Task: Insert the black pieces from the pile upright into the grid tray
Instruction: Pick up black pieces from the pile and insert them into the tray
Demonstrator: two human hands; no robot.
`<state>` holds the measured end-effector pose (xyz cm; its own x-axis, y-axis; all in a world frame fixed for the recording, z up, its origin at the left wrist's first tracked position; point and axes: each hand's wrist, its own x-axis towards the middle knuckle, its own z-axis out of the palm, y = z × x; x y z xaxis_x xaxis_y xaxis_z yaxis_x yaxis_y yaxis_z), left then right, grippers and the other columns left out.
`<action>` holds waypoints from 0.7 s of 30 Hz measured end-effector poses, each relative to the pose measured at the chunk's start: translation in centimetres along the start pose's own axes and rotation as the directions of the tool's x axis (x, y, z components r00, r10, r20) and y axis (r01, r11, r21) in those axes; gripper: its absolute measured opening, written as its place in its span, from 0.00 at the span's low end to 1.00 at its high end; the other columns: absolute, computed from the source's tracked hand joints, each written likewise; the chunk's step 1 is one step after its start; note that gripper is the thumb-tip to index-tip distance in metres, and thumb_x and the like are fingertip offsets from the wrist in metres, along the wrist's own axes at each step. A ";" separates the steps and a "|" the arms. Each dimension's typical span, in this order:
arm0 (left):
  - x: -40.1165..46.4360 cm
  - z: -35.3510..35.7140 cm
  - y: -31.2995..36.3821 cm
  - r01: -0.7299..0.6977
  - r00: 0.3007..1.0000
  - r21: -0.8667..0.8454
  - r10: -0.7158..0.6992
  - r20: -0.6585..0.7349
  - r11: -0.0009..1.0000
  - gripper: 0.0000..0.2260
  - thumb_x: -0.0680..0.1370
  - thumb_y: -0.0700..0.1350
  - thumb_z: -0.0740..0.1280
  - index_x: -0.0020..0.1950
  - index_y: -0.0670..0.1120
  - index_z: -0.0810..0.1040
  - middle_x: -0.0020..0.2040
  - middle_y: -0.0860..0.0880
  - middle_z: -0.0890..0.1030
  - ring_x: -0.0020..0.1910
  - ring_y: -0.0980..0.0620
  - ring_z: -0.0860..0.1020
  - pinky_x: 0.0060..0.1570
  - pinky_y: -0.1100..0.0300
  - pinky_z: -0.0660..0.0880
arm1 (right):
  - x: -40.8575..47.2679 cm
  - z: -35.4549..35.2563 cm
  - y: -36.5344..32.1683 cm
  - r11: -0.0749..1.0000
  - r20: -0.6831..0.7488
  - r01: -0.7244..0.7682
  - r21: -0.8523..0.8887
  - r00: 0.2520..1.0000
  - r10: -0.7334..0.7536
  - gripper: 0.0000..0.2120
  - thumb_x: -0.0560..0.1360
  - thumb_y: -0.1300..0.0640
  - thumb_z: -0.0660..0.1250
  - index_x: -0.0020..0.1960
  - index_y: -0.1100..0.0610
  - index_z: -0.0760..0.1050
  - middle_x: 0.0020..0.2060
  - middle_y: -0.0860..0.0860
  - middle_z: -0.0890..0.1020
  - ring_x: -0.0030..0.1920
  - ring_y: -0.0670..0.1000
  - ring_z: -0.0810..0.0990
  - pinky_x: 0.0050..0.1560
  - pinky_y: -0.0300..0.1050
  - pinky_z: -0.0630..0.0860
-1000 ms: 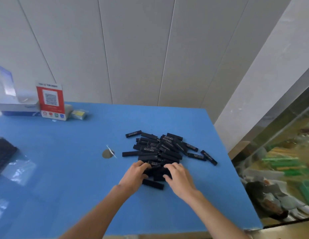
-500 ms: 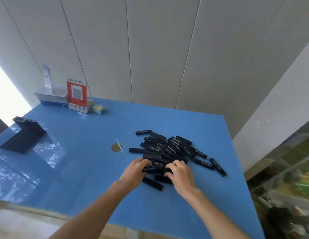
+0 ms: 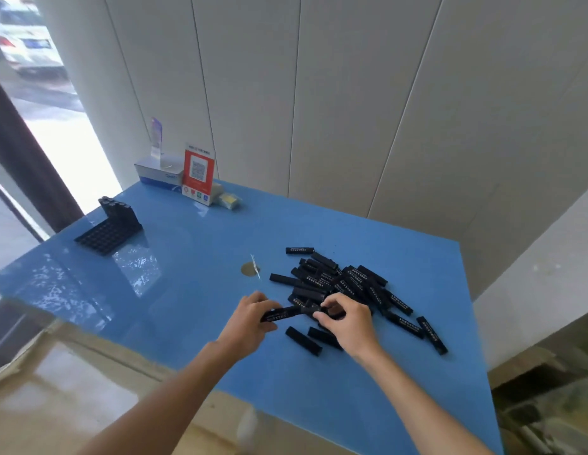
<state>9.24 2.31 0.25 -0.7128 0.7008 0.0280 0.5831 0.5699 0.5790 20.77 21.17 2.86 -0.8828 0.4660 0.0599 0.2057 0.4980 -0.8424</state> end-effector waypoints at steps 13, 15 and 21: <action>-5.0 -7.8 -6.9 0.130 0.988 -0.070 -0.135 -0.075 0.989 0.26 0.74 0.47 0.70 0.69 0.59 0.65 0.48 0.55 0.72 0.51 0.50 0.70 0.51 0.52 0.72 | 2.1 8.0 -8.7 0.997 0.141 0.033 0.075 0.989 -0.044 0.04 0.73 0.54 0.70 0.47 0.52 0.79 0.40 0.47 0.81 0.42 0.40 0.78 0.42 0.32 0.72; -5.6 -9.7 -8.6 0.121 0.989 -0.066 -0.126 -0.078 0.990 0.31 0.74 0.47 0.70 0.71 0.64 0.59 0.50 0.53 0.72 0.51 0.50 0.70 0.50 0.54 0.72 | 2.4 10.1 -10.6 0.997 0.150 0.043 0.062 0.987 -0.052 0.04 0.73 0.54 0.70 0.48 0.51 0.79 0.40 0.46 0.81 0.43 0.40 0.79 0.43 0.32 0.73; -7.7 -16.2 -15.6 0.099 0.994 0.017 -0.098 -0.055 0.995 0.36 0.74 0.50 0.70 0.70 0.72 0.50 0.54 0.51 0.75 0.50 0.50 0.73 0.46 0.55 0.73 | 3.2 18.1 -17.4 0.994 0.149 0.078 0.072 0.985 -0.088 0.03 0.73 0.56 0.70 0.46 0.52 0.78 0.41 0.51 0.82 0.44 0.46 0.79 0.42 0.28 0.72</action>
<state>-0.68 -18.92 4.16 -0.7869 0.6168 0.0163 0.5163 0.6438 0.5648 6.69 0.78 8.07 -0.9506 0.3056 0.0535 0.1049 0.4791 -0.8715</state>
